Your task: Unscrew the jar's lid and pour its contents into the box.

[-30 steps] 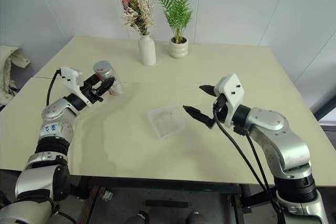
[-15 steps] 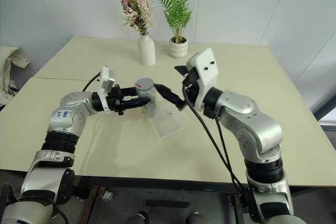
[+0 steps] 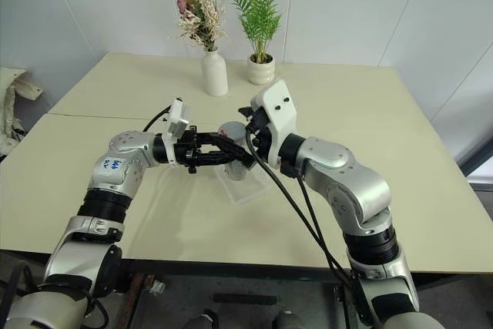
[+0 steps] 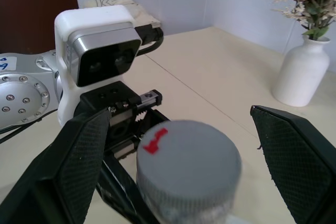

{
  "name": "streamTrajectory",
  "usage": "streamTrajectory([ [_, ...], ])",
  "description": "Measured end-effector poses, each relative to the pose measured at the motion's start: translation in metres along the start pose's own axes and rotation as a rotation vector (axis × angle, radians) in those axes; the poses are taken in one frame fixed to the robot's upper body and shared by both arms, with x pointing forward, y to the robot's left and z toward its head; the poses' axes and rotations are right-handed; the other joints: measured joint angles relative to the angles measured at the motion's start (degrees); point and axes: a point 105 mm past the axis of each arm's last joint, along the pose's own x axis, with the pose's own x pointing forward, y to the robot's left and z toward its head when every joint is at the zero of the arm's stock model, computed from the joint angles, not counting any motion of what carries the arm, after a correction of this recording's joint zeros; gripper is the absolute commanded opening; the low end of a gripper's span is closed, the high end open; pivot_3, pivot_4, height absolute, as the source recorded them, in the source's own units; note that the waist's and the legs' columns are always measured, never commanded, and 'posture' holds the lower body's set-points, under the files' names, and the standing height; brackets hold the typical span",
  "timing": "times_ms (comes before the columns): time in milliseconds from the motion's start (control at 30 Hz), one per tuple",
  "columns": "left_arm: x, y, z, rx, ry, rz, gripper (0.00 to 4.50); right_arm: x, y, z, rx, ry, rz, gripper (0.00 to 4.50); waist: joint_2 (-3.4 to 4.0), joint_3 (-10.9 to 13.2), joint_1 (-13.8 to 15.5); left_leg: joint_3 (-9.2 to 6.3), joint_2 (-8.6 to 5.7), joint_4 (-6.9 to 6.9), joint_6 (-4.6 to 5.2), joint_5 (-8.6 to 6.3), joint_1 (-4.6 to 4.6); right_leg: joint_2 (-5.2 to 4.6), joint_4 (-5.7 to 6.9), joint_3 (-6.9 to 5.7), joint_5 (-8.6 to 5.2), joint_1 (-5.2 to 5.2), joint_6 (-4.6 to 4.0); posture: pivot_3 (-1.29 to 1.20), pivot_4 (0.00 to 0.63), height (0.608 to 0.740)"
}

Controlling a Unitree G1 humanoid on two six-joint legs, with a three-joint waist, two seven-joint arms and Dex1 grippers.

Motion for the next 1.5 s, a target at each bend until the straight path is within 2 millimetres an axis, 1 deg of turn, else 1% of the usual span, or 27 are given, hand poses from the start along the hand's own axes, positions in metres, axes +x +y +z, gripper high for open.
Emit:
streamTrajectory([
  [133, 0.002, -0.001, -0.002, 0.027, 0.023, -0.012, 2.07, 0.004, -0.005, -0.009, -0.007, 0.035, -0.012, 4.5, 0.0, 0.0, 0.1, 0.0, -0.01, 0.0, 0.0, 0.0, -0.01, 0.0, 0.0, 0.0, 0.0, 0.0, 0.0, 0.0, 0.15, 0.74],
  [267, 0.003, -0.003, -0.003, 0.035, 0.037, -0.024, 2.07, 0.006, -0.007, -0.013, -0.014, 0.054, -0.015, 4.5, 0.02, 0.0, 0.0, 0.0, 0.0, -0.02, 0.0, 0.0, -0.01, 0.01, -0.01, 0.0, 0.0, -0.01, 0.0, 0.0, 0.15, 0.74],
  [433, 0.003, -0.003, -0.003, 0.049, 0.041, -0.027, 2.07, 0.008, -0.008, -0.007, -0.035, 0.042, -0.013, 4.5, 0.04, 0.0, 0.0, 0.0, 0.0, -0.02, 0.0, 0.0, -0.01, 0.01, -0.01, 0.0, 0.0, -0.01, 0.0, 0.0, 0.15, 0.74],
  [867, 0.002, 0.0, -0.001, 0.052, 0.032, 0.005, 2.07, 0.008, -0.006, -0.008, -0.035, 0.042, 0.0, 4.5, 0.04, 0.0, 0.0, 0.0, 0.0, -0.02, 0.0, 0.0, -0.01, 0.0, -0.02, 0.0, 0.0, -0.01, 0.0, 0.0, 0.15, 0.74],
  [967, 0.002, 0.0, -0.002, 0.049, 0.032, 0.006, 2.07, 0.007, -0.006, -0.009, -0.031, 0.043, 0.001, 3.88, 0.04, 0.0, 0.0, 0.0, 0.0, -0.03, 0.0, 0.0, -0.01, 0.0, -0.02, 0.0, 0.0, -0.01, 0.0, 0.0, 0.15, 0.74],
  [1100, 0.002, 0.001, -0.001, 0.05, 0.03, 0.011, 2.07, 0.008, -0.005, -0.009, -0.027, 0.04, 0.006, 2.59, 0.04, 0.0, 0.0, -0.01, 0.0, -0.03, 0.0, 0.0, -0.01, 0.01, -0.02, 0.0, 0.0, -0.01, 0.0, 0.0, 0.15, 0.74],
  [1300, 0.002, 0.001, 0.0, 0.038, 0.024, 0.012, 2.07, 0.007, -0.004, -0.009, -0.021, 0.008, 0.004, 2.57, 0.05, 0.0, 0.0, 0.0, 0.0, -0.05, 0.0, 0.0, -0.01, 0.0, -0.04, 0.0, 0.0, -0.01, 0.0, 0.0, 0.15, 0.74],
  [1500, 0.003, -0.002, 0.005, 0.02, -0.015, -0.007, 2.07, 0.003, -0.002, -0.004, -0.033, -0.039, 0.04, 2.57, 0.06, 0.0, 0.0, -0.01, 0.0, -0.06, 0.0, 0.0, -0.01, 0.01, -0.04, 0.0, 0.0, -0.01, 0.0, 0.0, 0.15, 0.74],
])
